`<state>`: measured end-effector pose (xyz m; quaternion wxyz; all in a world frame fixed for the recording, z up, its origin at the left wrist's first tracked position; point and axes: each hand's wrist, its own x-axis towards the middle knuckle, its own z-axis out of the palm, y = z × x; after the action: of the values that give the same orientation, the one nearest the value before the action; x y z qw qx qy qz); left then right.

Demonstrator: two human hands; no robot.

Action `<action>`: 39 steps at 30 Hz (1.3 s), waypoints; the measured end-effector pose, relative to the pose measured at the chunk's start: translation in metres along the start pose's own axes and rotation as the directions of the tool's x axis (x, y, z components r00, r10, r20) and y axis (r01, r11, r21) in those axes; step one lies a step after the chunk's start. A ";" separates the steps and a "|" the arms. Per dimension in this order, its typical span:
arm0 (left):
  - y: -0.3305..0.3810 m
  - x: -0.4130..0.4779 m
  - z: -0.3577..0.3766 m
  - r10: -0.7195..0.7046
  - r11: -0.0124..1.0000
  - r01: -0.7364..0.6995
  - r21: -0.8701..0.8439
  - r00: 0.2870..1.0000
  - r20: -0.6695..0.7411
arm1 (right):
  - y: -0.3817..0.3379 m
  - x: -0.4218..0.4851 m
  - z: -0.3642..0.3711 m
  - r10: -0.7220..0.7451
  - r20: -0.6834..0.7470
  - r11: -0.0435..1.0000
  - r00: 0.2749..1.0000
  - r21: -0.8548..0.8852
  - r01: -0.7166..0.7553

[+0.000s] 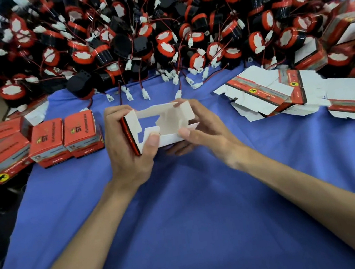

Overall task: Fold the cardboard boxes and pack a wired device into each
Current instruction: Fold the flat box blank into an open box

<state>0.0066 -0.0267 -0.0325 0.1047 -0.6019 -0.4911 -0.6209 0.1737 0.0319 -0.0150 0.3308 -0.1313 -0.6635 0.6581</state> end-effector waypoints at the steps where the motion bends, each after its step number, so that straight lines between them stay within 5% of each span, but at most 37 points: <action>1: -0.001 0.000 0.000 0.003 1.000 -0.003 -0.002 1.000 0.000 | 0.000 0.001 0.002 0.006 -0.039 1.000 0.999 -0.009 -0.007; 9: -0.002 -0.001 0.000 0.072 0.996 -0.071 -0.046 0.997 0.025 | -0.003 0.001 0.007 0.005 -0.127 0.997 0.992 -0.071 -0.014; 16: -0.004 0.000 -0.001 0.021 0.995 -0.022 -0.102 1.000 -0.009 | -0.010 -0.002 0.003 0.019 0.009 1.000 1.000 -0.001 -0.019; 24: -0.003 -0.001 0.002 0.040 0.995 -0.039 -0.095 0.999 0.014 | -0.009 0.001 0.009 0.048 -0.056 0.998 0.997 -0.026 -0.049; 31: 0.000 -0.002 0.002 0.188 0.982 -0.182 -0.058 0.974 0.123 | -0.001 0.000 0.009 -0.046 -0.135 0.994 0.990 -0.101 0.032; 39: 0.000 -0.002 0.003 0.082 0.993 -0.071 -0.089 0.989 0.121 | 0.005 0.003 0.009 -0.098 -0.164 0.978 0.982 -0.200 0.064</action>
<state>0.0087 -0.0251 -0.0347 0.0722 -0.6618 -0.4465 -0.5978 0.1644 0.0272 -0.0185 0.3994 -0.1925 -0.6980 0.5623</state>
